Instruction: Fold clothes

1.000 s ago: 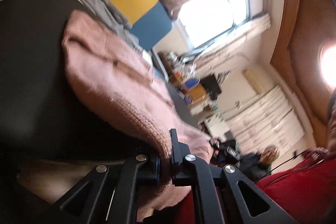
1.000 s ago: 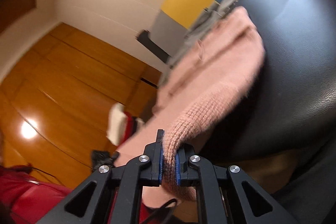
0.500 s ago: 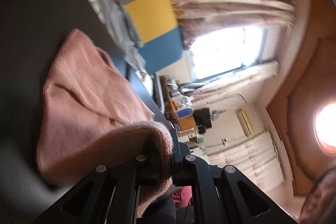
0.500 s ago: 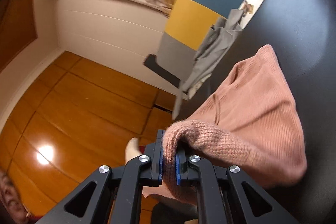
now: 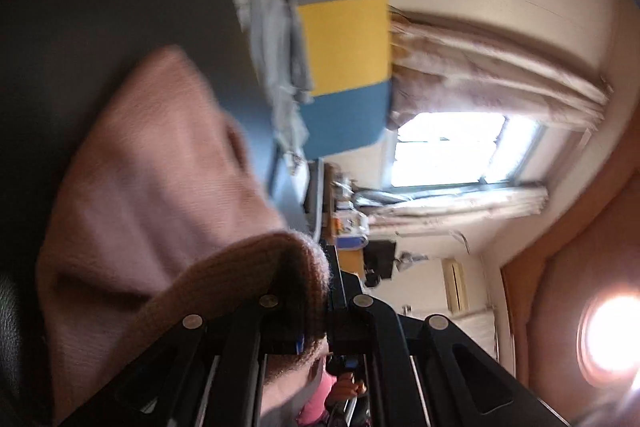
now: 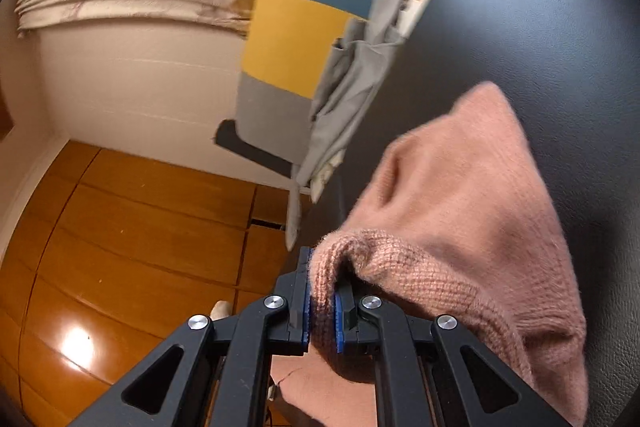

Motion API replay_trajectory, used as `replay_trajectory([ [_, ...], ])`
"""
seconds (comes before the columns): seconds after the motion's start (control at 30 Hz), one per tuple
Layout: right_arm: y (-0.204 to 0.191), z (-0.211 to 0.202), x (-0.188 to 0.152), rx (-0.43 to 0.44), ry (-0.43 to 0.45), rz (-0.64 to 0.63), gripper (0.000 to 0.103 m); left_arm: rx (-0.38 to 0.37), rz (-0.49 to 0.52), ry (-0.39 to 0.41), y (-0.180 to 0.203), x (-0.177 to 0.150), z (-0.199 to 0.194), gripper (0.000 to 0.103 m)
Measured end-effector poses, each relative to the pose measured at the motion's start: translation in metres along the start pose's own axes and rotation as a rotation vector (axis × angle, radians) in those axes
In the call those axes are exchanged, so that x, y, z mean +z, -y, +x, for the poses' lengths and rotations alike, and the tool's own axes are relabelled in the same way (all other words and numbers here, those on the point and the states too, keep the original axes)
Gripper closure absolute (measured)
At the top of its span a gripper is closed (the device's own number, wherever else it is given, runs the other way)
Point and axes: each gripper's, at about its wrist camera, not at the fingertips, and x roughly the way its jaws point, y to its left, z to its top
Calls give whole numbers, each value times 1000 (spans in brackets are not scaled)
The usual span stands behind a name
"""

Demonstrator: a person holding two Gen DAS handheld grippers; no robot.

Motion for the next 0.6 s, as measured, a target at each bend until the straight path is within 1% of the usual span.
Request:
replay_trajectory([
  [0.1, -17, -2, 12, 24, 18, -54, 94, 12, 60, 6, 17, 16, 0, 97],
  [0.17, -16, 6, 23, 11, 24, -73, 94, 58, 72, 6, 13, 31, 11, 97],
  [0.33, 20, 42, 35, -95, 0, -33, 94, 183, 19, 3, -24, 53, 37, 97],
  [0.37, 29, 48, 36, -115, -1, -22, 94, 199, 9, 4, -31, 57, 41, 97],
  [0.43, 41, 56, 37, -152, 3, -23, 94, 202, 8, 18, -42, 60, 48, 97],
  [0.53, 51, 62, 35, -209, 4, -61, 96, 232, 12, 8, -54, 60, 55, 97],
  [0.57, 50, 64, 34, -219, 5, -84, 96, 227, 11, 10, -56, 60, 55, 97],
  [0.6, 48, 66, 32, -228, 3, -108, 93, 213, 9, 15, -57, 59, 54, 97],
])
